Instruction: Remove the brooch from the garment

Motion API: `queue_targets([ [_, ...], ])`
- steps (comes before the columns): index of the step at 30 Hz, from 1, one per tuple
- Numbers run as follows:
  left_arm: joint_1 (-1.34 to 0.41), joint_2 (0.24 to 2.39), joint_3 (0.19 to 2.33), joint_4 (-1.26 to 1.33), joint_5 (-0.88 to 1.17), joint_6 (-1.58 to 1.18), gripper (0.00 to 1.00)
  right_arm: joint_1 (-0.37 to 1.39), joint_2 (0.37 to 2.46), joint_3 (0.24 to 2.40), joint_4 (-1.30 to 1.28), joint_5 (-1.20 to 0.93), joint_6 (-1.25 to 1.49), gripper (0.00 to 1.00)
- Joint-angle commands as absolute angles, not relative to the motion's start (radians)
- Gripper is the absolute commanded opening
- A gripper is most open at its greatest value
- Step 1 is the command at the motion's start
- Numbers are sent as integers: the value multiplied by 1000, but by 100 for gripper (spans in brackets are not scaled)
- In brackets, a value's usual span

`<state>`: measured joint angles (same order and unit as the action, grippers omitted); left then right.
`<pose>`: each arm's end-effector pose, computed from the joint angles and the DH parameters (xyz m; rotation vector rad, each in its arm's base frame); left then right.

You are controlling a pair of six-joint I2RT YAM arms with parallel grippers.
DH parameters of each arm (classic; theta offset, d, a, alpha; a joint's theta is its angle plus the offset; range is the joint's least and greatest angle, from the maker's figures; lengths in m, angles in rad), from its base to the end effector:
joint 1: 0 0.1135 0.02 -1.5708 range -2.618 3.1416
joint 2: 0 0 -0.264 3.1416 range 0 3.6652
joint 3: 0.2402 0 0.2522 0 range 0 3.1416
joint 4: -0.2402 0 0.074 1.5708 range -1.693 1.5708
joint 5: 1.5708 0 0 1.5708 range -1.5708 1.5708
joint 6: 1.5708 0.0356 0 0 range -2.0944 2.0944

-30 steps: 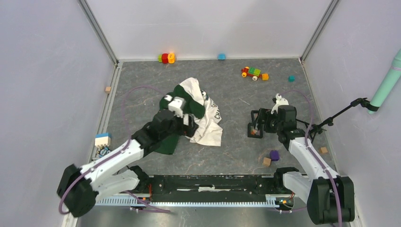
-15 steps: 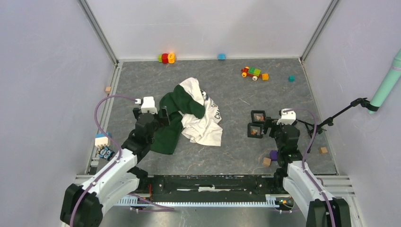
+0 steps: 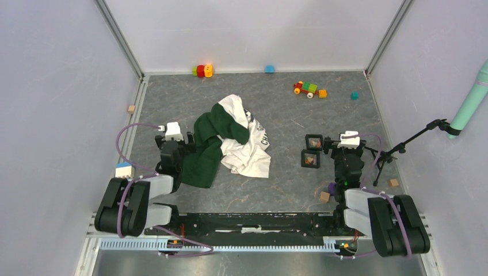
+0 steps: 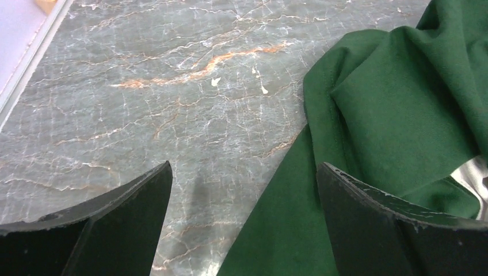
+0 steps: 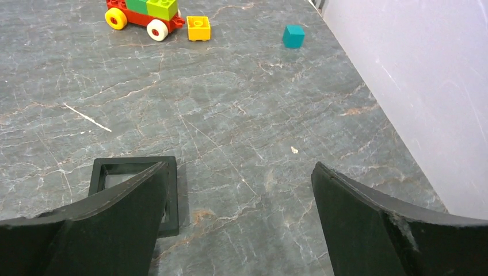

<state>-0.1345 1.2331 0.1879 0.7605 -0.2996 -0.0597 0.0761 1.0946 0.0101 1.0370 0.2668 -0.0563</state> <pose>0.2105 -0.0179 0.1505 -0.1386 1.8396 0.1422 0.1749 0.0039 0.1545 0.0989 1.6173 -0.2005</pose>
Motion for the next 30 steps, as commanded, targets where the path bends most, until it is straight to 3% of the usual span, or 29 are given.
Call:
queue_targets([
  [1, -101, 1385, 226, 1049, -250, -25, 100, 72, 1180, -107, 1271, 177, -161, 98],
  [3, -91, 1494, 230, 1167, -203, -11, 100, 72, 1227, -113, 1322, 114, -200, 98],
  [5, -91, 1450, 264, 1026, -195, -15, 100, 73, 1321, -165, 1513, 143, -193, 98],
  [7, -91, 1480, 274, 1059, -194, -6, 100, 73, 1413, -185, 1686, 175, -187, 98],
  [9, -91, 1467, 273, 1033, -172, -2, 100, 73, 1352, -111, 1414, 203, -172, 98],
  [10, -91, 1474, 281, 1032, -164, -2, 100, 74, 1375, -76, 1402, 218, -171, 98],
  [30, -87, 1474, 281, 1034, -160, -2, 100, 74, 1376, -89, 1426, 238, -163, 98],
])
